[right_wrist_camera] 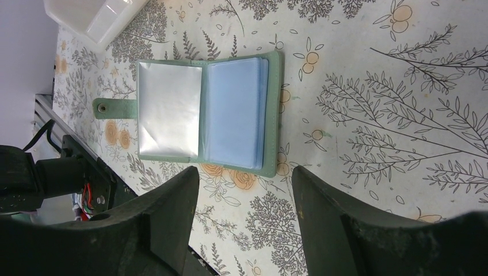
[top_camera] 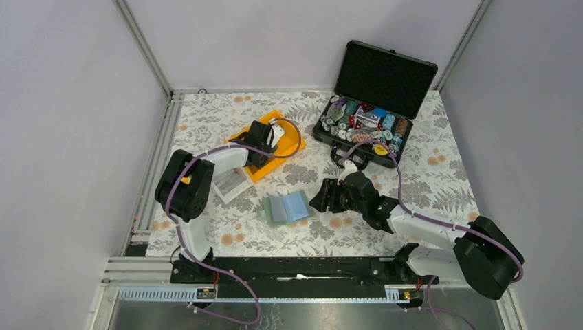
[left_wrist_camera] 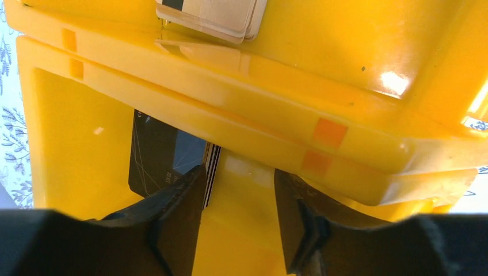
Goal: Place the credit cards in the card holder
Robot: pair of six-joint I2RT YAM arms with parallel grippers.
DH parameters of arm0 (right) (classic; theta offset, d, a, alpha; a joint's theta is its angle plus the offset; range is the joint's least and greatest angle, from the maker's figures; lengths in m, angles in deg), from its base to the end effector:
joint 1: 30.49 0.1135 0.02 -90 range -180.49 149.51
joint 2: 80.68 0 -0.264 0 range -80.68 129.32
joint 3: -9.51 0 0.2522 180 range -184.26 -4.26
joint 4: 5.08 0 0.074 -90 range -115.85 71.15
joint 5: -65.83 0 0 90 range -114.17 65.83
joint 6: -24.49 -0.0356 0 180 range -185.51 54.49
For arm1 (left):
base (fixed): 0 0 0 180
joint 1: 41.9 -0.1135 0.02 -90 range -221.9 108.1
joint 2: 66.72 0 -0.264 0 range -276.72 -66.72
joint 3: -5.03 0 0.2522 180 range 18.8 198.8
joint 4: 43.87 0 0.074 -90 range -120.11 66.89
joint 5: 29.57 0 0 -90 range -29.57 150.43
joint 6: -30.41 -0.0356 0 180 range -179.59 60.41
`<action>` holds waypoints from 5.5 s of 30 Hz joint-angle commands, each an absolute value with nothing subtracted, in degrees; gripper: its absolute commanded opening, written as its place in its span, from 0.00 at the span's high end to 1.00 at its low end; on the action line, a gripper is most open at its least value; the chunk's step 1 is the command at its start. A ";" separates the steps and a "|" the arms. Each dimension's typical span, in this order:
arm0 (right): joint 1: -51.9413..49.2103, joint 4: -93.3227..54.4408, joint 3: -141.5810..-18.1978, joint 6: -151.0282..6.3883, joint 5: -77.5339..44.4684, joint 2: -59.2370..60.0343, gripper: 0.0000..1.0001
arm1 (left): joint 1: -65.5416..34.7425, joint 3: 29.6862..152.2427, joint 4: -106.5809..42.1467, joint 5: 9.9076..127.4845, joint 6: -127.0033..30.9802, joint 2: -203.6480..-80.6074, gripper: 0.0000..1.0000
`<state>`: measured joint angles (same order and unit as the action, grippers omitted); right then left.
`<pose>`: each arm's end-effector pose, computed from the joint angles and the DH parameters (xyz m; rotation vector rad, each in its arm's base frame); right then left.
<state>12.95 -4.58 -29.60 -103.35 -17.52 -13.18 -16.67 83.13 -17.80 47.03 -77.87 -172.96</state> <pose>0.1696 0.1663 0.1863 -0.1849 2.2000 0.9626 0.3470 -0.1544 0.1599 0.8368 2.3521 0.2437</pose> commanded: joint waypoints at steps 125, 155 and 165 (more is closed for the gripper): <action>12.37 -3.55 -26.20 -104.51 -21.24 -20.29 0.31 | -16.82 84.93 -22.14 41.03 -83.04 -172.16 0.67; 12.03 -2.94 -26.95 -103.41 -21.01 -18.40 0.30 | -17.73 84.04 -27.01 33.94 -86.58 -171.66 0.66; 12.01 -2.94 -26.79 -103.58 -20.99 -18.60 0.30 | -18.61 84.88 -24.13 36.91 -85.88 -171.83 0.60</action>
<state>12.47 -4.61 -26.08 -104.18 -20.21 -18.58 -17.89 82.93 -23.61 36.77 -85.72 -174.05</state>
